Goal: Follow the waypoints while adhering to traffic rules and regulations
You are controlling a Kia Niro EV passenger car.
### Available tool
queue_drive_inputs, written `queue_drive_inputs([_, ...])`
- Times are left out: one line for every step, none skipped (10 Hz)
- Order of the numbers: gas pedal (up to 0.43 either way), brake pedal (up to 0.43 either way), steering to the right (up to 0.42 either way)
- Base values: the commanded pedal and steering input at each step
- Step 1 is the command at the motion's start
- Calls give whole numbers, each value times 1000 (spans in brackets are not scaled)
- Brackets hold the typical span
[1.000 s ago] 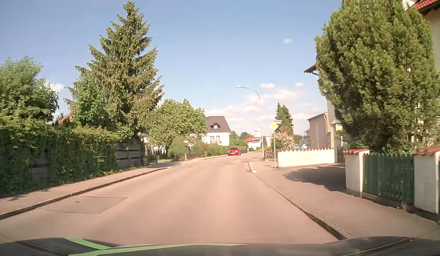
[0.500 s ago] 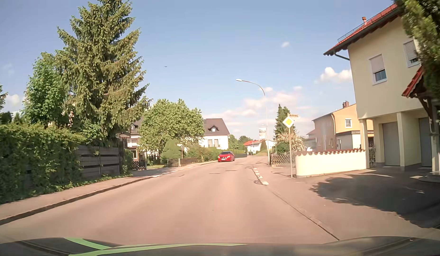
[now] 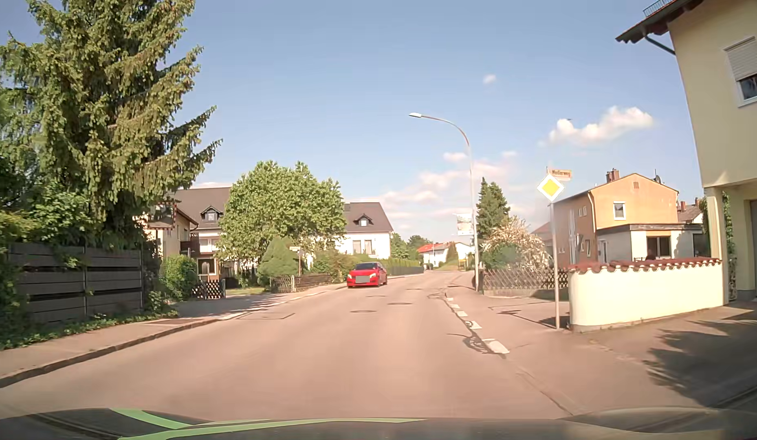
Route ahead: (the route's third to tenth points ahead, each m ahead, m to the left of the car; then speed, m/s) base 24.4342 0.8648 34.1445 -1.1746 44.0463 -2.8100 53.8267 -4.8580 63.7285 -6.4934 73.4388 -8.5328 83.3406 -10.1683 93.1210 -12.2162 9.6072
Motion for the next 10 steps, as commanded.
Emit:
queue_drive_inputs([110, 0, 10])
queue_drive_inputs([110, 0, 12])
queue_drive_inputs([110, 0, 15])
queue_drive_inputs([98, 0, 15])
queue_drive_inputs([98, 0, 17])
queue_drive_inputs([98, 0, 18])
queue_drive_inputs([98, 0, 18])
queue_drive_inputs([87, 0, 18])
queue_drive_inputs([87, 0, 20])
queue_drive_inputs([79, 0, 24])
